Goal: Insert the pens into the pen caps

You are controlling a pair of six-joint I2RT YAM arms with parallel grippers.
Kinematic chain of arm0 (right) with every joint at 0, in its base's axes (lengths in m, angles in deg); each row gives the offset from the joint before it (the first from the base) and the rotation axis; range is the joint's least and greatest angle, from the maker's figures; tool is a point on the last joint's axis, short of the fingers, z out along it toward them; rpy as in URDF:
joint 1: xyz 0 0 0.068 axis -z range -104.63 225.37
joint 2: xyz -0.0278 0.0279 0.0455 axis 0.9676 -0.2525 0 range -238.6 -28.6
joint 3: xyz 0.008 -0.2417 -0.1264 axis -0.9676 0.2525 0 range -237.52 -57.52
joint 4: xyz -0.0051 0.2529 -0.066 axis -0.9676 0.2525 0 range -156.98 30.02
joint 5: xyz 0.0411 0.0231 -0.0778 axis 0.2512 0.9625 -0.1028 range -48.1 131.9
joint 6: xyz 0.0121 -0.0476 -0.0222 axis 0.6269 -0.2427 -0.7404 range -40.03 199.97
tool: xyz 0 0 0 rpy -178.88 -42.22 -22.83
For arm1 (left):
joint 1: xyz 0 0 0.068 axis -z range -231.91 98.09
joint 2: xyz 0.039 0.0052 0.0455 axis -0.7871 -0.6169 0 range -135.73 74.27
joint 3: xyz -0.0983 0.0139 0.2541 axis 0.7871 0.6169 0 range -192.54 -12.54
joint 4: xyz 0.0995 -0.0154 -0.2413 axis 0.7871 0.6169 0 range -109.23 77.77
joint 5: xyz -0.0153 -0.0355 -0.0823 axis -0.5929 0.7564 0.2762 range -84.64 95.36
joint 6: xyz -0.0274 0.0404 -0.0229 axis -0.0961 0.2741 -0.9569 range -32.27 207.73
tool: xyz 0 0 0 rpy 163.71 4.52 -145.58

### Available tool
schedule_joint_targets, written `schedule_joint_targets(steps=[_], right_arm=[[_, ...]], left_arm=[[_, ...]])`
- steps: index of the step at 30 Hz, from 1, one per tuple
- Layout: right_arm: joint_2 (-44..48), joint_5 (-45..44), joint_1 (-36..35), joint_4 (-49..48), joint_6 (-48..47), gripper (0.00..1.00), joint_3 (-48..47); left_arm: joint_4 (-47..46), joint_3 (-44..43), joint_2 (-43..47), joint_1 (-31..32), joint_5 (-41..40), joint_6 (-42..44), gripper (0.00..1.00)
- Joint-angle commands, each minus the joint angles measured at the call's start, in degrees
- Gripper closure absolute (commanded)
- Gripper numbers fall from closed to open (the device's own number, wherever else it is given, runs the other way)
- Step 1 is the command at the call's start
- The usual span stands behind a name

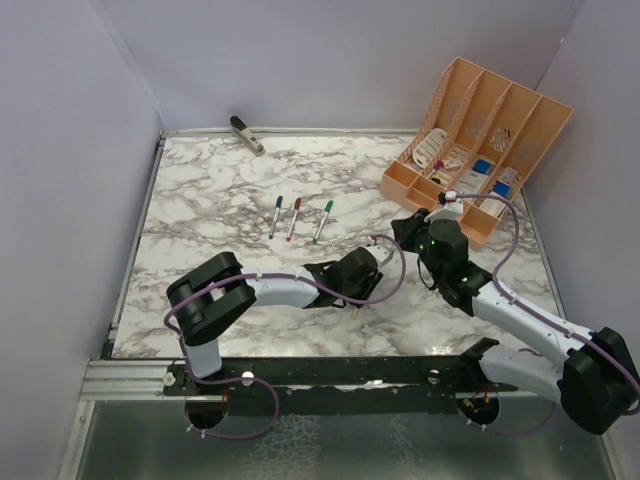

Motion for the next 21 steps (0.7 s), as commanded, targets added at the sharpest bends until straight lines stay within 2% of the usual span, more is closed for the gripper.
schedule_joint_targets(steps=[1, 4, 6, 12, 17, 21], right_arm=[[0.4, 0.9, 0.1, -1.0, 1.1, 0.94, 0.9], [0.3, 0.9, 0.1, -1.1, 1.1, 0.94, 0.8], [0.2, 0.9, 0.1, -1.1, 0.9, 0.94, 0.6], [0.6, 0.5, 0.1, -0.8, 0.7, 0.94, 0.2], [-2.0, -0.7, 0.1, 0.5, 0.7, 0.94, 0.0], [-7.4, 1.8, 0.1, 3.7, 0.8, 0.95, -2.0]], left_arm=[[8.0, 2.0, 1.1, 0.4, -2.8, -3.0, 0.62], [9.0, 2.8, 1.4, 0.4, -4.1, -3.6, 0.63], [10.0, 2.7, 1.0, 0.4, -5.4, -4.0, 0.68], [12.6, 1.7, -1.3, 0.4, -7.4, -4.8, 1.00], [12.6, 1.2, -1.1, 0.2, -9.7, -3.5, 1.00], [12.5, 1.9, 1.3, -1.3, -12.7, -2.5, 1.00]])
